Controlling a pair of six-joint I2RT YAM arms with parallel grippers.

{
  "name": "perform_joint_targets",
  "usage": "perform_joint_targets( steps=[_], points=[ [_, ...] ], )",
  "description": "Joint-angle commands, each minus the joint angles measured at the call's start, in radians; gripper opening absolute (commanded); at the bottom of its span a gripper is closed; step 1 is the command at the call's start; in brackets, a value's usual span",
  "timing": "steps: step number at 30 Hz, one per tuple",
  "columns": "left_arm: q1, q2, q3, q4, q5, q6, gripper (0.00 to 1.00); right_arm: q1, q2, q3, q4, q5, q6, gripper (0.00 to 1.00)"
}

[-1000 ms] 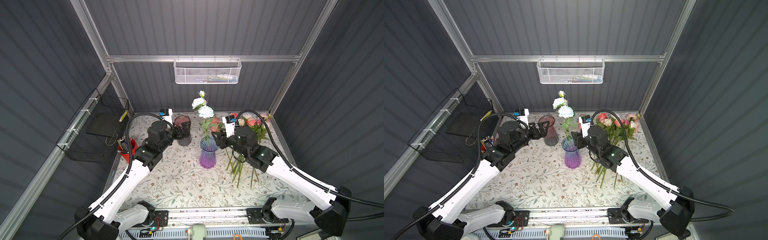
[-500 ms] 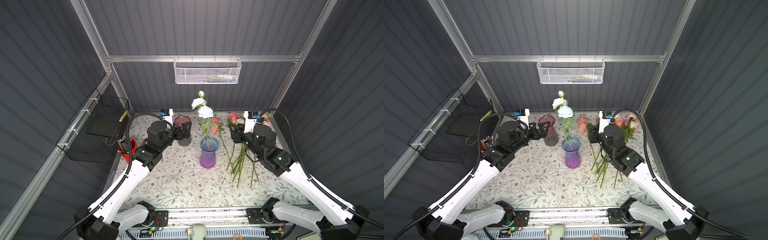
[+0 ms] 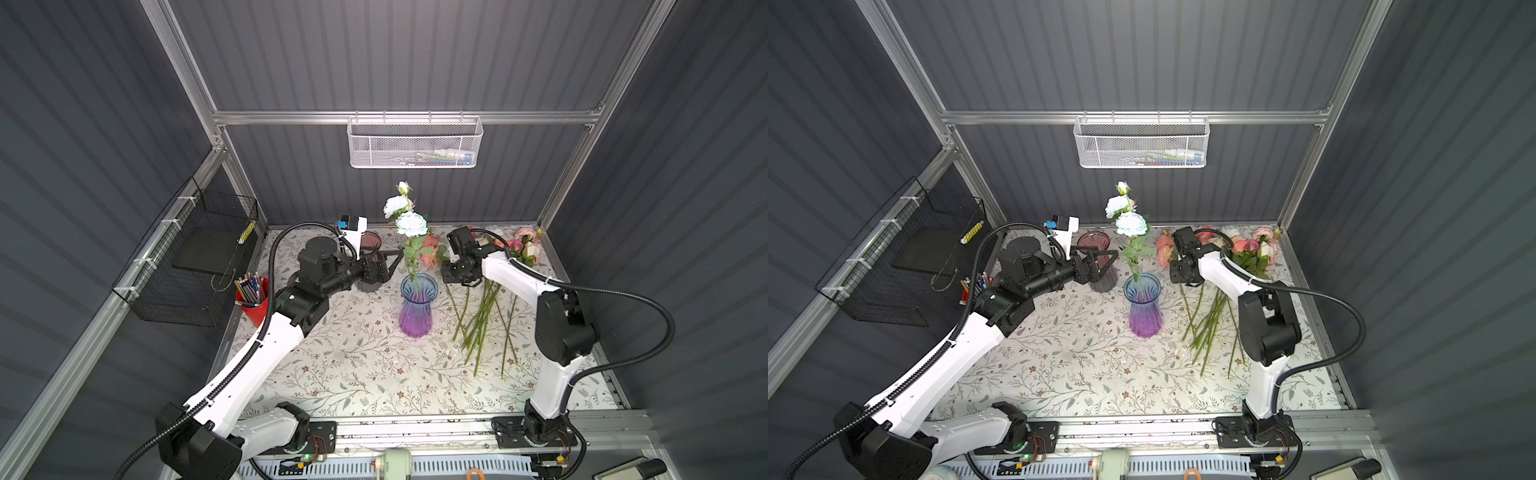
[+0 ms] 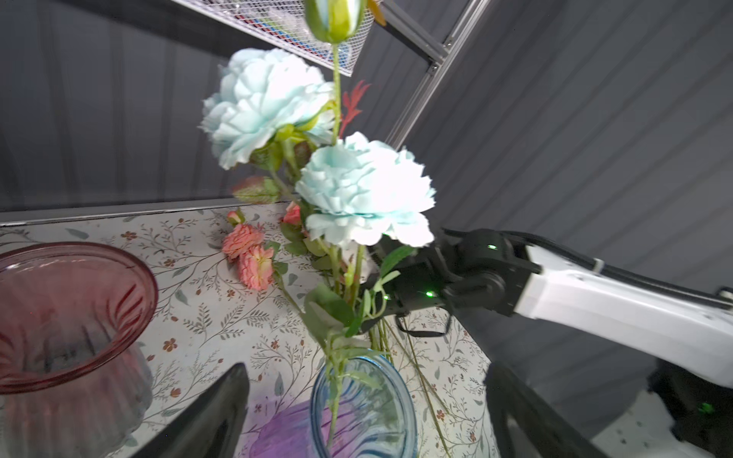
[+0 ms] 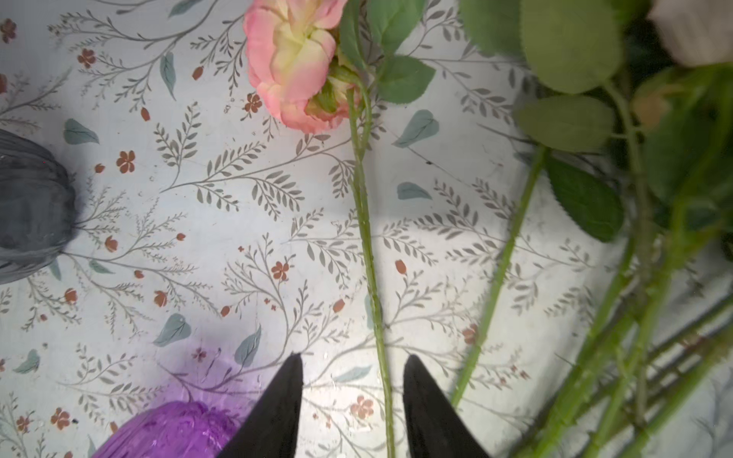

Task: Arrange the flowers into the vase
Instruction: 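Grasp a pink rose stem with right gripper while left gripper nears the vase, then lift the pink rose up out of the bunch with the right gripper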

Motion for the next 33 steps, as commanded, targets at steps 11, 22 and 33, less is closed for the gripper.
perform_joint_targets(
  steps=[11, 22, 33],
  points=[
    [-0.004, -0.034, -0.029, 0.067, 0.067, 0.003, 0.95, -0.045, 0.25, 0.18, -0.119, -0.079, -0.051, 0.36],
    [-0.004, -0.006, 0.001, 0.012, 0.027, 0.006, 0.95, -0.061, 0.205, 0.13, -0.028, -0.177, -0.094, 0.07],
    [-0.004, -0.027, -0.004, 0.02, 0.021, -0.005, 0.95, -0.057, -0.025, 0.041, 0.157, -0.137, -0.028, 0.0]
  ],
)
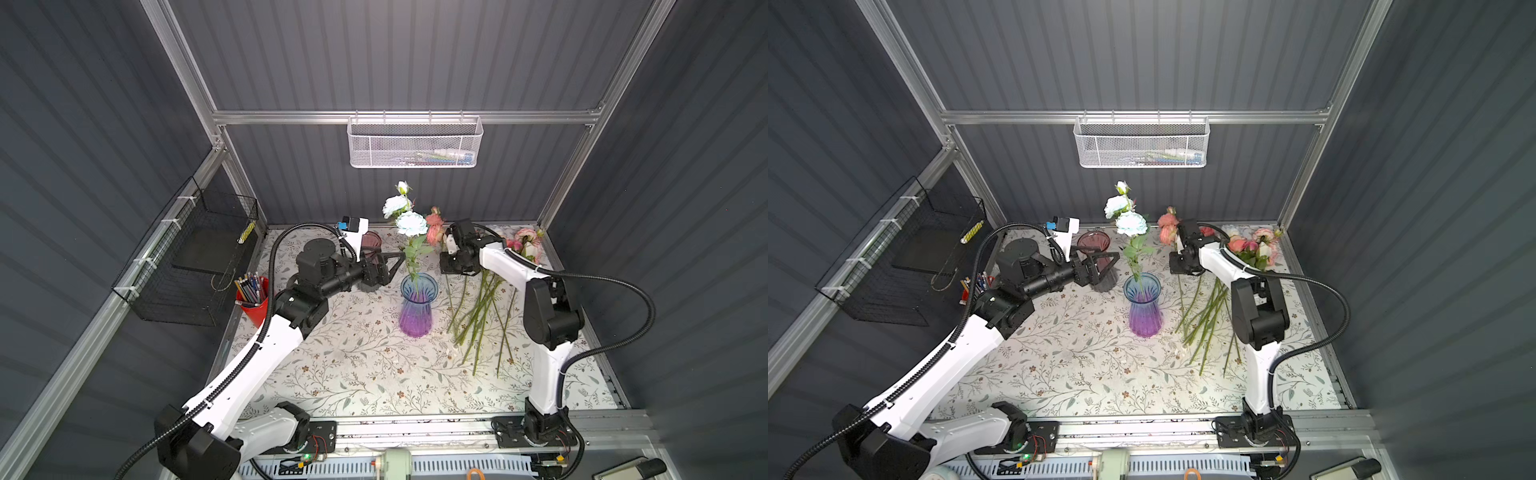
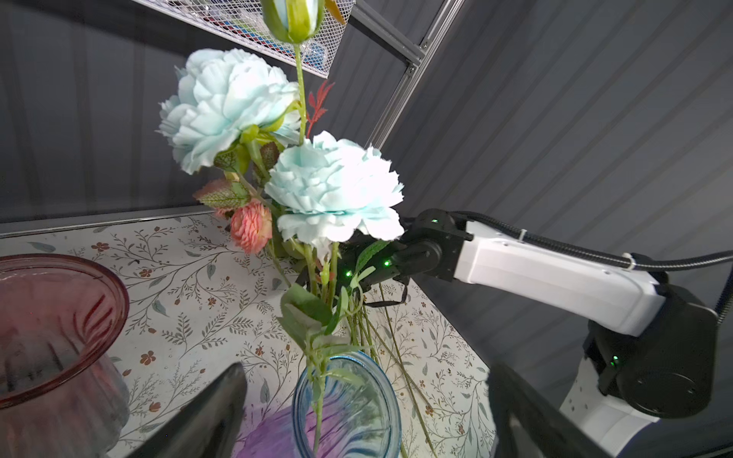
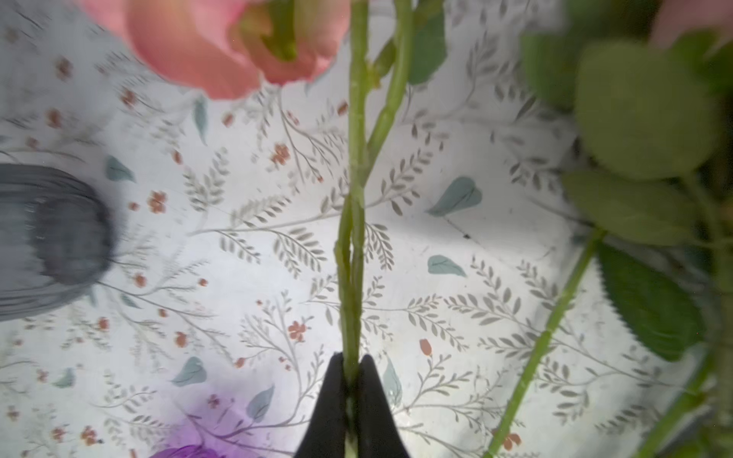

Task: Arrange the flowers into the vase
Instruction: 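Lift the pink rose up out of the bunch with the right gripper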

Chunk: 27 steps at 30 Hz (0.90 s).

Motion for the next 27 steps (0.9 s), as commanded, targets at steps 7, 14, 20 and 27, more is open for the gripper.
perform_joint_targets(
  steps=[7, 14, 20, 27],
  points=[
    [-0.003, -0.037, 0.011, -0.001, -0.011, 0.0, 0.96, 0.024, -0.269, -0.183, 0.255, 0.056, 0.046, 0.0],
    [-0.003, -0.046, 0.003, 0.015, -0.003, -0.003, 0.96, 0.062, -0.516, -0.325, 0.401, 0.112, 0.046, 0.0],
    [-0.003, -0.066, -0.007, 0.037, 0.029, 0.016, 0.96, 0.121, -0.725, -0.447, 0.503, 0.171, 0.023, 0.0],
    [-0.004, -0.078, -0.027, 0.122, 0.189, 0.035, 0.88, 0.152, -0.929, -0.515, 0.484, 0.138, 0.07, 0.0]
  ],
)
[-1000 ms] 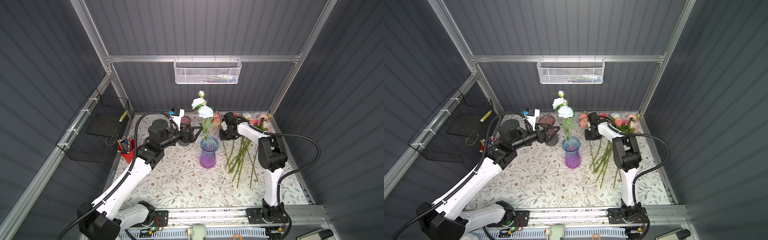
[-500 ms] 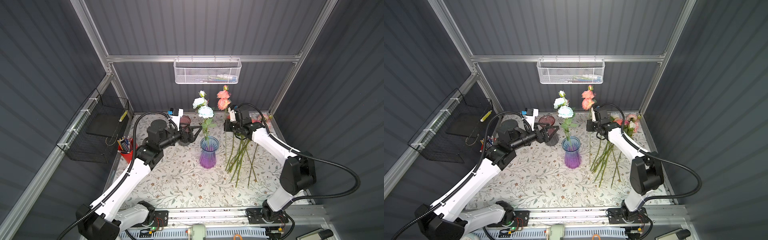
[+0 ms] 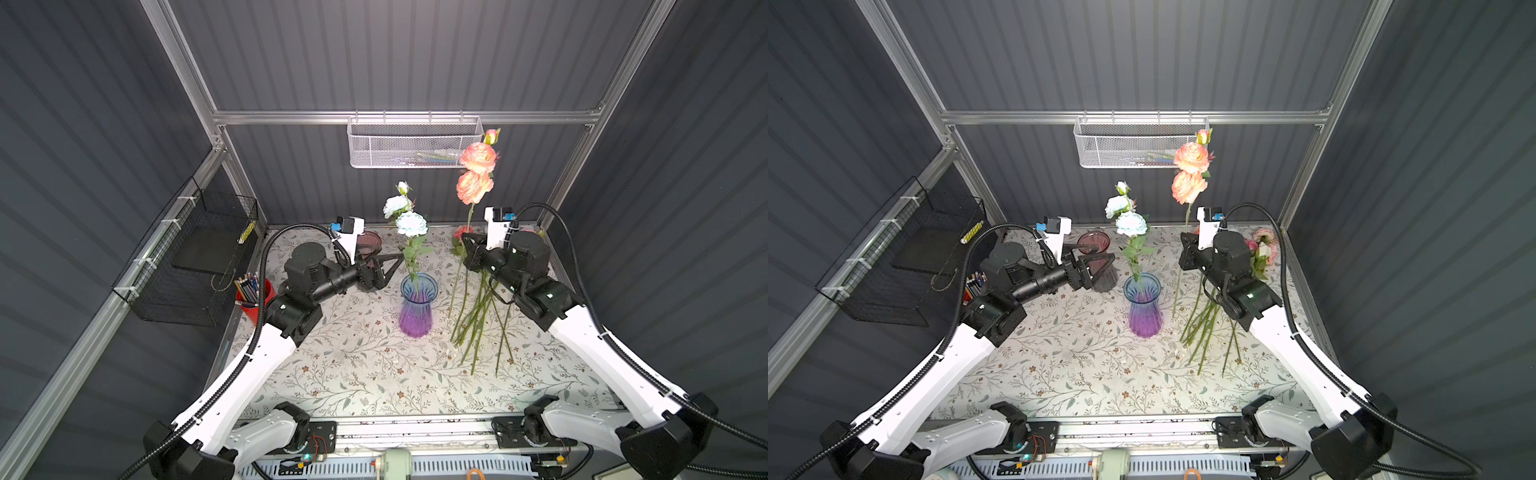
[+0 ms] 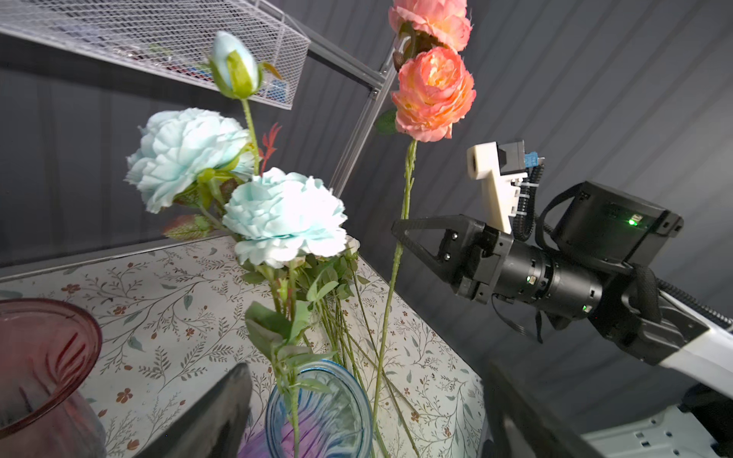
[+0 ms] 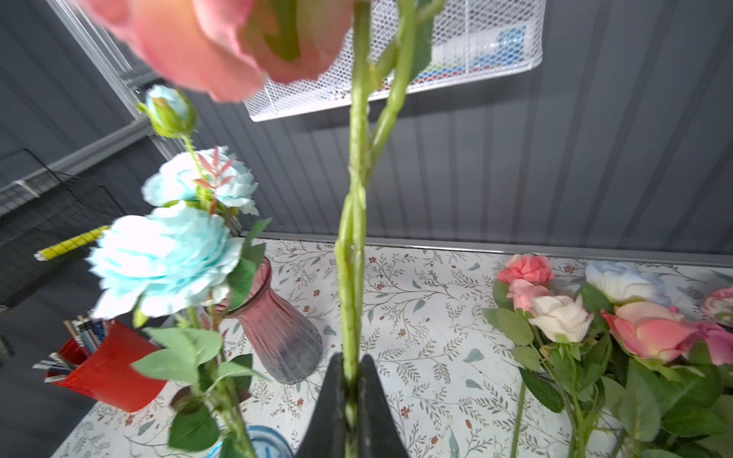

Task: Arrange the flowers into the vase
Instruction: 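Lift the pink rose up out of the bunch with the right gripper, then pass the pink rose stem from the right gripper into the left gripper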

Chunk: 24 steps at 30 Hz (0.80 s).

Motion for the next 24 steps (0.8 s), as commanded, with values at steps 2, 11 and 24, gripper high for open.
perform_joint_targets(
  steps=[2, 11, 24],
  points=[
    [-0.008, 0.012, -0.003, 0.06, 0.114, -0.003, 0.86, 0.019, -0.092, -0.014, -0.011, -0.036, 0.042, 0.0],
    [-0.128, 0.058, 0.046, -0.042, 0.091, 0.097, 0.81, 0.079, -0.213, -0.037, -0.006, -0.191, 0.142, 0.0],
    [-0.288, 0.217, 0.15, -0.044, 0.044, 0.113, 0.61, 0.185, -0.198, -0.048, -0.007, -0.218, 0.163, 0.0]
  ],
)
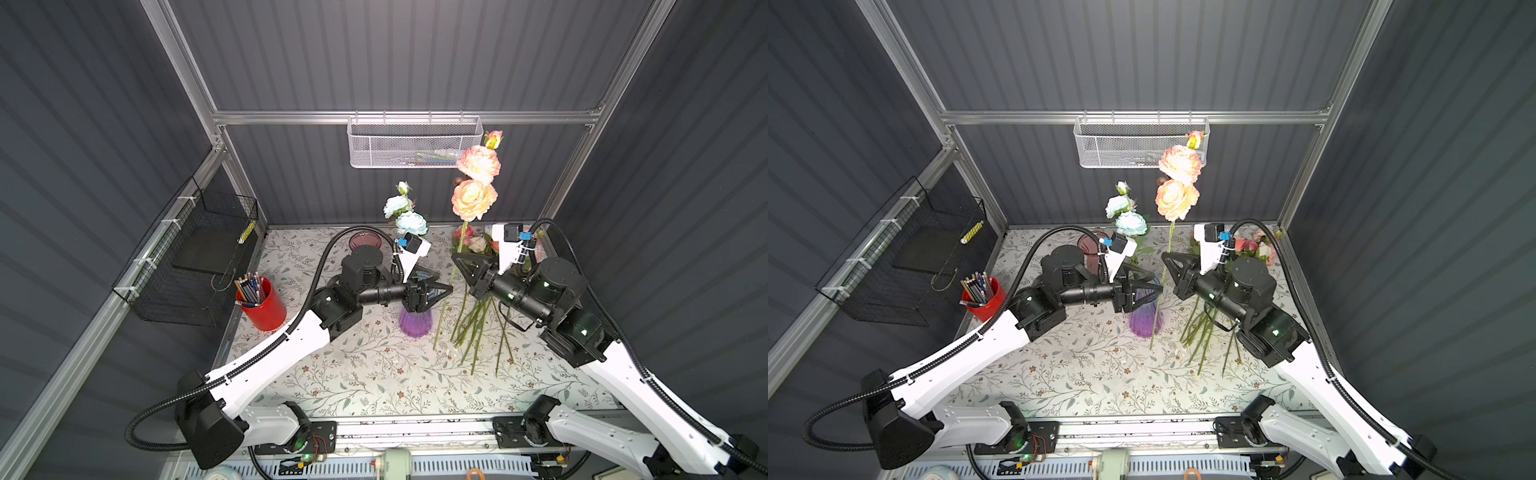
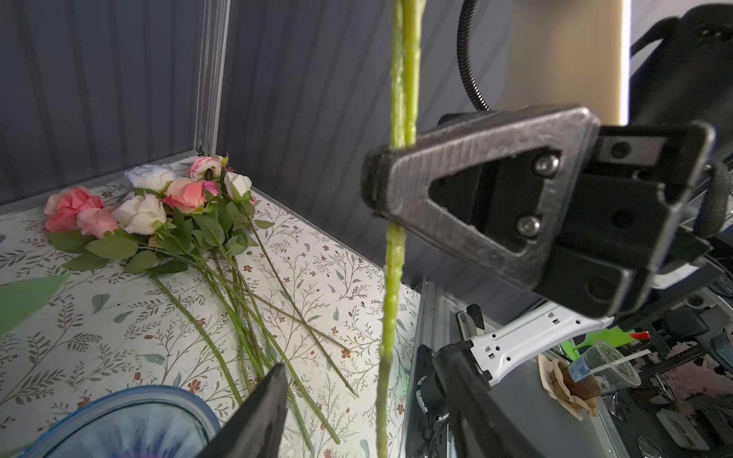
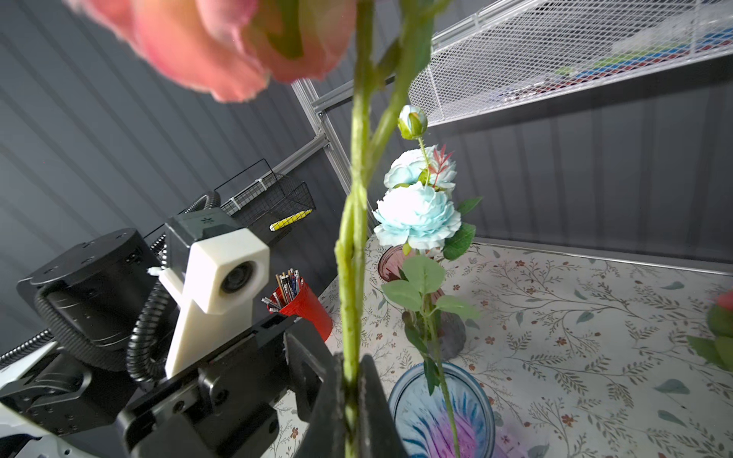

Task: Arrange the flowers into the vase
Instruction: 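Pass the pink rose stem from the right gripper into the left gripper, then lower the pink rose into the vase with left gripper while right gripper withdraws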

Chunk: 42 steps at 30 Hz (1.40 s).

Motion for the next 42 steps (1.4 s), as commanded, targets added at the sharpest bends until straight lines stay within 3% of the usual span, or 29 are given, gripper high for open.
perform_joint_targets(
  steps=[1, 7, 12, 18, 21, 22, 24, 28, 32, 39, 42],
  points=[
    [-0.007, 0.011, 0.042, 0.01, -0.005, 0.01, 0.58, 0.01, -0.001, -0.01, 0.005, -0.021, 0.008, 0.0],
    [-0.01, 0.041, 0.056, 0.031, -0.008, -0.006, 0.37, 0.02, 0.01, -0.027, 0.018, -0.038, 0.023, 0.0],
    [-0.012, 0.056, 0.066, 0.037, 0.015, -0.018, 0.31, 0.028, 0.01, -0.04, 0.035, -0.035, 0.026, 0.0],
    [-0.015, 0.059, 0.08, 0.028, 0.01, -0.01, 0.0, 0.032, 0.013, -0.048, 0.039, -0.028, 0.02, 0.0],
    [-0.016, 0.053, 0.08, 0.031, -0.002, -0.008, 0.0, 0.032, 0.012, -0.044, 0.038, -0.041, 0.014, 0.04],
    [-0.015, 0.052, 0.081, 0.032, -0.01, -0.009, 0.0, 0.034, 0.011, -0.043, 0.037, -0.047, 0.011, 0.11],
    [-0.017, 0.048, 0.087, 0.023, -0.043, 0.001, 0.0, 0.034, 0.003, -0.039, 0.029, -0.045, 0.005, 0.39],
    [-0.016, 0.019, 0.118, -0.004, -0.177, 0.071, 0.0, 0.034, -0.053, -0.024, -0.024, -0.001, -0.042, 0.51],
    [-0.016, 0.006, 0.188, -0.026, -0.35, 0.146, 0.0, 0.034, -0.152, -0.056, -0.048, 0.137, -0.081, 0.57],
    [-0.016, 0.11, 0.381, -0.09, -0.438, 0.277, 0.0, 0.031, -0.266, -0.128, -0.076, 0.327, -0.14, 0.61],
    [-0.016, 0.142, 0.363, -0.043, -0.468, 0.303, 0.0, 0.029, -0.286, -0.143, -0.089, 0.35, -0.153, 0.61]
  ],
)
